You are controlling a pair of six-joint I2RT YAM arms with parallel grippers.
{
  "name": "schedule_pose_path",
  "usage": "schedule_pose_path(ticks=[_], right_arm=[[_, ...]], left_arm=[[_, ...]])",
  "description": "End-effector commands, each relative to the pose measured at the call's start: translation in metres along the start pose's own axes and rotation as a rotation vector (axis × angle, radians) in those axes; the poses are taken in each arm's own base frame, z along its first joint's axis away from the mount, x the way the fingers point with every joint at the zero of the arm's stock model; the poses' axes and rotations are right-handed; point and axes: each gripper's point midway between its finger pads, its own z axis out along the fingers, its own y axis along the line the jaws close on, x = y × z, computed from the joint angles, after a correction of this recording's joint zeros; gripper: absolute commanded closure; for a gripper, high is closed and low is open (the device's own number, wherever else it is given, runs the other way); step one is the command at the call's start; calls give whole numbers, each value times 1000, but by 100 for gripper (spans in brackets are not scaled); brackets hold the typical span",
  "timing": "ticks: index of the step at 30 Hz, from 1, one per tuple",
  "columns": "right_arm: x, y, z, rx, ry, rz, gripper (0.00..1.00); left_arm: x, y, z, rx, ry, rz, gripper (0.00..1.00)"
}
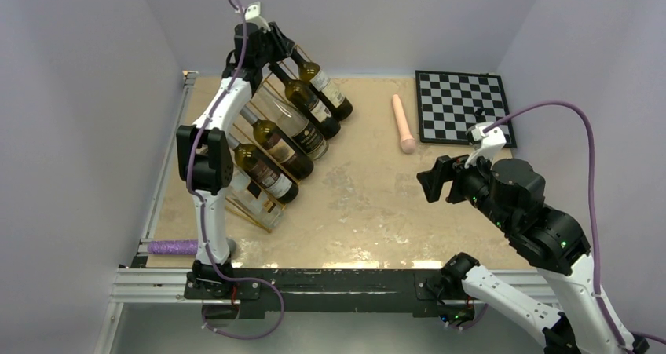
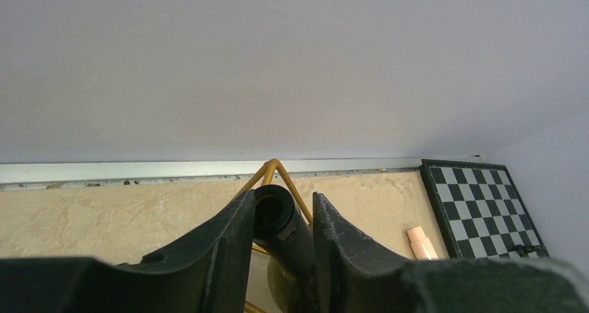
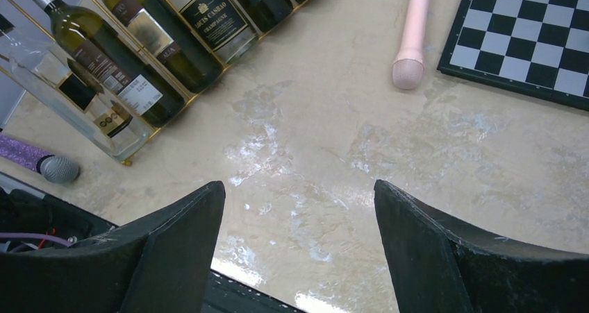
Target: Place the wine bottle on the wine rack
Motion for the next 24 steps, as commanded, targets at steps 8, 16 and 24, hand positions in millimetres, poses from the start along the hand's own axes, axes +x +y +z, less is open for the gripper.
schedule_pose_path(ticks=[8,16,24], right_arm=[[-7,1,-3,5,-20,24,17],[-12,7,1,-22,-35,31,10],[-16,1,-5,4,-57,50,1]], left_arm=[[-87,-14,-50,-141,-222,60,8],[-150,-65,-127,-68,-296,143,1],[-124,-74,-236,-120,-163,109,1]])
